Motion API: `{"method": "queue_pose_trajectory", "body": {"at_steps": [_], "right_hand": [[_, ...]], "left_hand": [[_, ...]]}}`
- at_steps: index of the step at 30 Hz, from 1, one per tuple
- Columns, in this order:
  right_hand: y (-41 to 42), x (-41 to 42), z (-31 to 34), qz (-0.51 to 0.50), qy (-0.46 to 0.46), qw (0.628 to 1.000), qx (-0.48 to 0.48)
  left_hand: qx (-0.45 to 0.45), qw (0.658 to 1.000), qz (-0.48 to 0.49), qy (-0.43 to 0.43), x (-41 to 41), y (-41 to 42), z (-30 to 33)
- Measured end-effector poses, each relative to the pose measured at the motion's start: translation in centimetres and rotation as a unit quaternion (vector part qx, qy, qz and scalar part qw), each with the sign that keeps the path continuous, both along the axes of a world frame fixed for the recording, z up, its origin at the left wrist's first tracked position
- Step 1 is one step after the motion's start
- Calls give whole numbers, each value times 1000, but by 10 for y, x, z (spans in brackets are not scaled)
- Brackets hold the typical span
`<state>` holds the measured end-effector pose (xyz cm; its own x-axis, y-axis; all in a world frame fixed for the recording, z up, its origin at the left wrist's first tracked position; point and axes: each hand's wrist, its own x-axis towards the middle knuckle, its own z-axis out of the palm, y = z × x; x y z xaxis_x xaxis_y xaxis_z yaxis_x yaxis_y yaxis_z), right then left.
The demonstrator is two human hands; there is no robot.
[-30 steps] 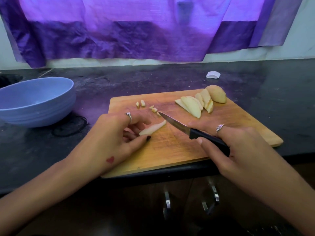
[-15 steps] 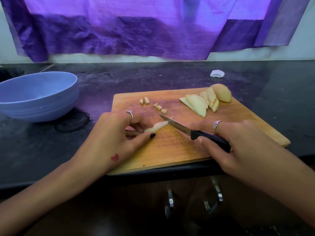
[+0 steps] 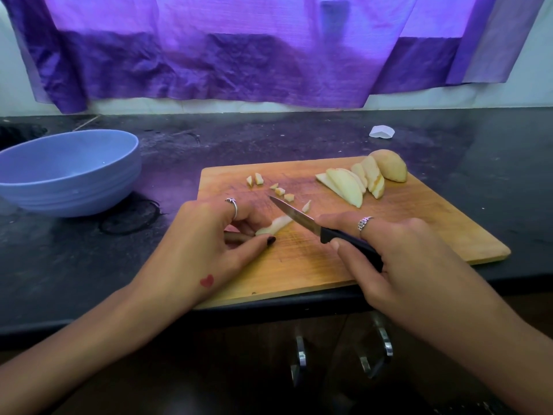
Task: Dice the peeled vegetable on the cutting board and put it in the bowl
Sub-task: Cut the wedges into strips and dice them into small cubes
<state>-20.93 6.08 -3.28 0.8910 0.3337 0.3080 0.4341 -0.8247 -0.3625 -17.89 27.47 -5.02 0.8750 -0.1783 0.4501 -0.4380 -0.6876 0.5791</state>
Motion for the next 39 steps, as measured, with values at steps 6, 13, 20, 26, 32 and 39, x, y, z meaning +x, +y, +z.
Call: {"method": "queue_pose_trajectory", "body": {"at_steps": [6,13,20,26,32,39], "right_hand": [[-3,0,3,-1,-3,999,-38],[-1,-1,-5,-10,-30,999,14],[5,2,7,12,-2,1000,-22],[-6,-3,16,20,14,999,-48],[-3,-4,11,-19,-21,999,-18],[12,0,6,2,-10,1000,-5]], "left_hand": [[11,1000,3,-5,-1,0,2],[11,1000,-9,-3,1,-5,4],[-1,1000,-17,4,0,-8,6],[-9,1000,-16,5,0,-8,7],[3,1000,-8,0,1,-8,5],[5,1000,-15,-4,-2,-9,8]]}}
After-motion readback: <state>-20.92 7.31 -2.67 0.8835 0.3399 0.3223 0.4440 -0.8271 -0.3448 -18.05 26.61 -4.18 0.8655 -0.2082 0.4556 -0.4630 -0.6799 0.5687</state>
